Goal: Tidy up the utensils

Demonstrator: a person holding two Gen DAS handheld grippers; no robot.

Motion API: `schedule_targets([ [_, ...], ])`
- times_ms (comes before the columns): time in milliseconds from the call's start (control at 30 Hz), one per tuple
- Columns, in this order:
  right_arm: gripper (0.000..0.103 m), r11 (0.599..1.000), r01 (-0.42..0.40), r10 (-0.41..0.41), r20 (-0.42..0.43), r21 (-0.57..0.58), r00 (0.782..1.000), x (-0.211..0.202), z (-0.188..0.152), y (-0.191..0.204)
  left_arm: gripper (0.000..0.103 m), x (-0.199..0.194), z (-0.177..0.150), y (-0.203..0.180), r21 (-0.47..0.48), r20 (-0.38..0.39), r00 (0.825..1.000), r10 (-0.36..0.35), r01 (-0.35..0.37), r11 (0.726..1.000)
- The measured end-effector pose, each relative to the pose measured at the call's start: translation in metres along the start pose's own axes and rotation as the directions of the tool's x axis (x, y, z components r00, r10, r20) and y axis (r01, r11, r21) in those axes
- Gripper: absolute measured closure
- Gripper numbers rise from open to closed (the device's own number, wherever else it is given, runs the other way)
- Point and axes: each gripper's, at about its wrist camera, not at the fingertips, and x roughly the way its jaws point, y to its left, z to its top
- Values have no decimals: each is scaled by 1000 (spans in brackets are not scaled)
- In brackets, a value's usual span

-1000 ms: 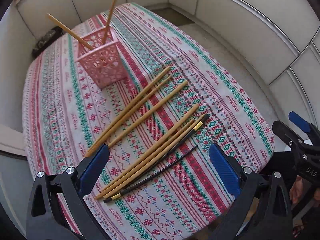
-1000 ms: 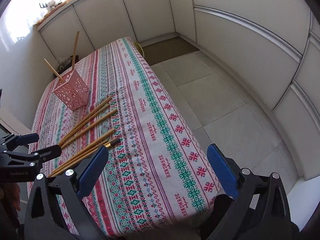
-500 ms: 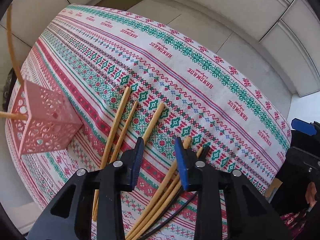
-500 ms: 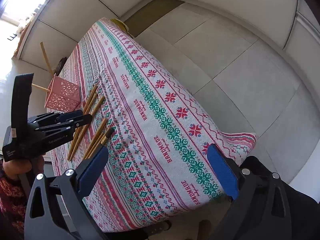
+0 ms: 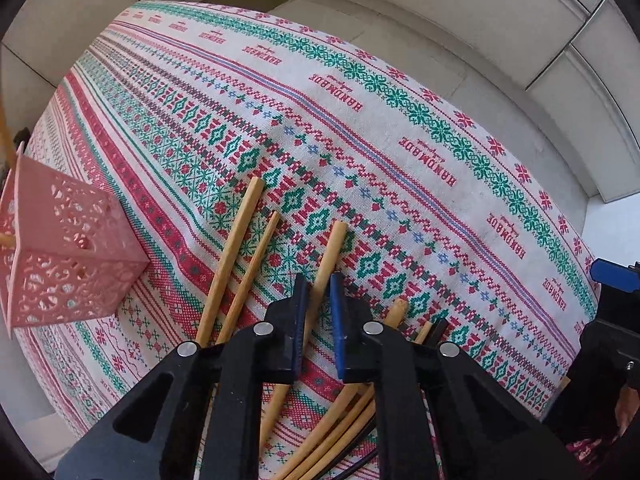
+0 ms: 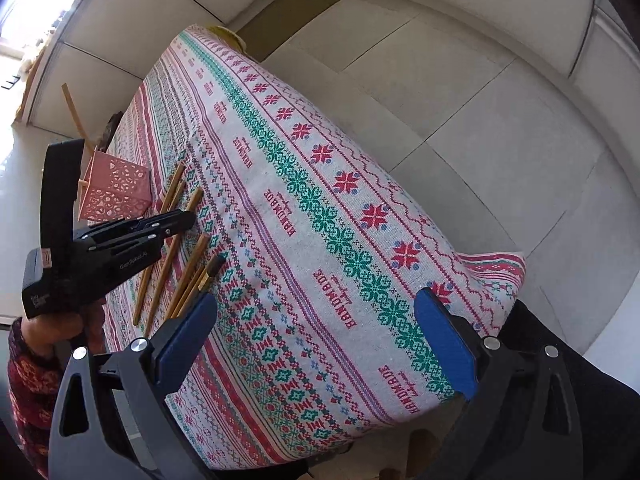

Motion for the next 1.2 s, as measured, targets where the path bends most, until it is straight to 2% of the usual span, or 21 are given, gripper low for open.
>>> schedule_targets([
  [67,7,1000,-11,11,-20,2,1000,5,-1,5,94,-8,-15,2,-36,69,997,32,-30,999],
  [200,10,998,-54,58,-102,40,993,21,-1,19,94,-61,-57,24,-134,218,975,31,-1,991],
  [267,18,995,-54,65,-133,83,989,31,1,28,94,-95,-85,39,-188,305,952,33,27,982],
  [300,26,993,-49,64,-143,106,988,36,2,34,94,-110,-94,42,-211,342,939,39,36,977],
  [367,35,991,-34,51,-136,128,989,43,7,48,94,-142,-121,49,-257,419,906,63,52,965],
  [400,46,992,-38,54,-132,122,990,45,10,57,94,-156,-138,53,-278,458,886,78,59,959],
  [433,51,992,-45,60,-132,117,989,47,14,66,94,-167,-143,49,-291,482,871,91,61,955],
  [533,53,995,-25,36,-114,94,993,52,23,88,94,-193,-173,55,-326,547,828,126,72,943],
  [600,54,999,15,-12,-83,38,996,56,29,102,95,-199,-177,61,-339,572,810,130,89,936],
  [667,54,998,60,-59,-90,9,994,64,31,110,95,-203,-185,68,-347,583,802,130,101,932],
  [833,53,993,111,-114,-114,-34,987,83,27,129,95,-215,-194,75,-357,596,793,126,121,926],
  [967,53,981,171,-178,-76,-97,981,93,23,152,95,-220,-202,78,-363,610,783,126,135,922],
  [1033,53,961,235,-245,-53,-142,968,100,23,168,95,-221,-204,78,-370,609,782,131,134,919],
  [1100,54,951,262,-274,-51,-165,960,105,26,179,95,-221,-205,79,-379,608,782,136,135,915],
  [1167,78,928,305,-316,-19,-215,948,109,29,189,95,-220,-207,81,-386,608,782,138,139,912],
  [1200,84,924,297,-308,-6,-240,952,111,30,194,95,-220,-207,81,-387,608,781,139,139,911],
])
